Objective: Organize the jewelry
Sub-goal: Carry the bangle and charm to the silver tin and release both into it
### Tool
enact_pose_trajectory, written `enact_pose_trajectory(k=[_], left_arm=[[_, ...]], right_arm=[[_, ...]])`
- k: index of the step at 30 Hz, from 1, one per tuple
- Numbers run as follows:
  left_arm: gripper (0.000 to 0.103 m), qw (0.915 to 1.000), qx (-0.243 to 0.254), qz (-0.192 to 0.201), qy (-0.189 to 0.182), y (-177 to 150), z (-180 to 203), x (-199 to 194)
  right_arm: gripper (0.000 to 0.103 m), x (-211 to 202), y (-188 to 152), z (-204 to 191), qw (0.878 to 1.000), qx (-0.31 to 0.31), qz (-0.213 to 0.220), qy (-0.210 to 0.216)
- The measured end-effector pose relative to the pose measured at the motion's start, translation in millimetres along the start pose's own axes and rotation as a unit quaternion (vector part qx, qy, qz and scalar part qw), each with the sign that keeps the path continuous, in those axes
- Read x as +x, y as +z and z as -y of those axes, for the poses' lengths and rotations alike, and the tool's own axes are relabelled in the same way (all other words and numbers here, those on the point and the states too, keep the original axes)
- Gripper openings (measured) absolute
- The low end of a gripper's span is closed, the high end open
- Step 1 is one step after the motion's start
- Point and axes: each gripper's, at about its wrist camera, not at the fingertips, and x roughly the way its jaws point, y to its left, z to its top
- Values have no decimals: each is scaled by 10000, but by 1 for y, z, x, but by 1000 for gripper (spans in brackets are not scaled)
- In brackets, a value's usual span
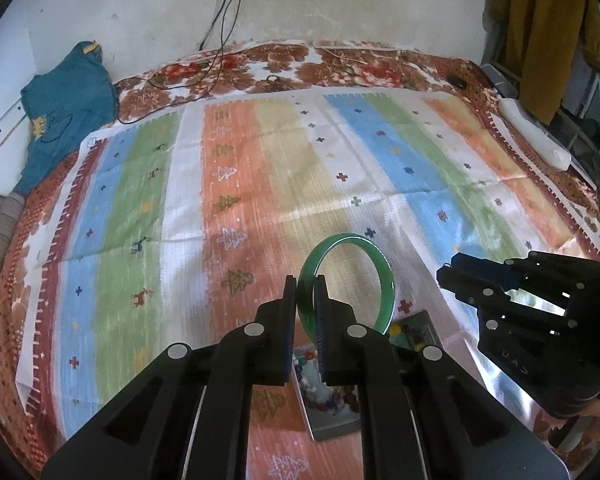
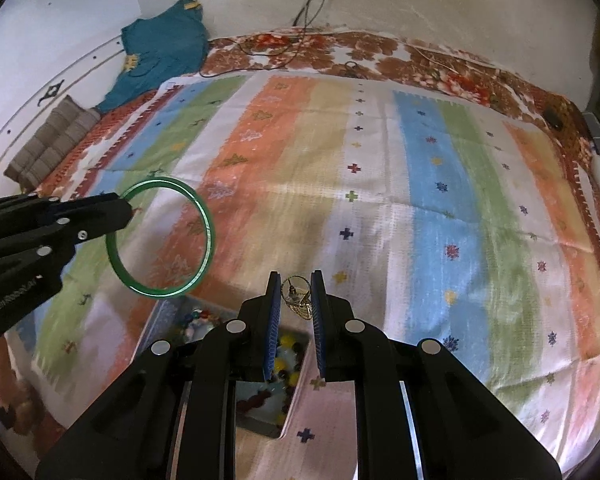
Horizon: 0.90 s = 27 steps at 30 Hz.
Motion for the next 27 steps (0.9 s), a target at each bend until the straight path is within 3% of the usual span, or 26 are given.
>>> enact_pose_trajectory(k=[16,19,21,24,27], left_arm=[[9,9999,165,21,-2,-31,14,-23],[13,9999,156,46,-4,-34,15,-26],[20,9997,183,70,115,-37,15,-28],[22,9997,132,76,182,-41,12,-31],[35,9998,40,78,183,-45,8,-36]], right_arm=[[16,-24,-21,-20,9994,-107,95,320],[21,-28,-25,-23,9992,-157,59,375],[32,-31,-29,-23,9993,-184,78,320],[33,-32,-32,-21,9996,-173,71,228],[39,-35,-35,-18,9997,-135,78,195]])
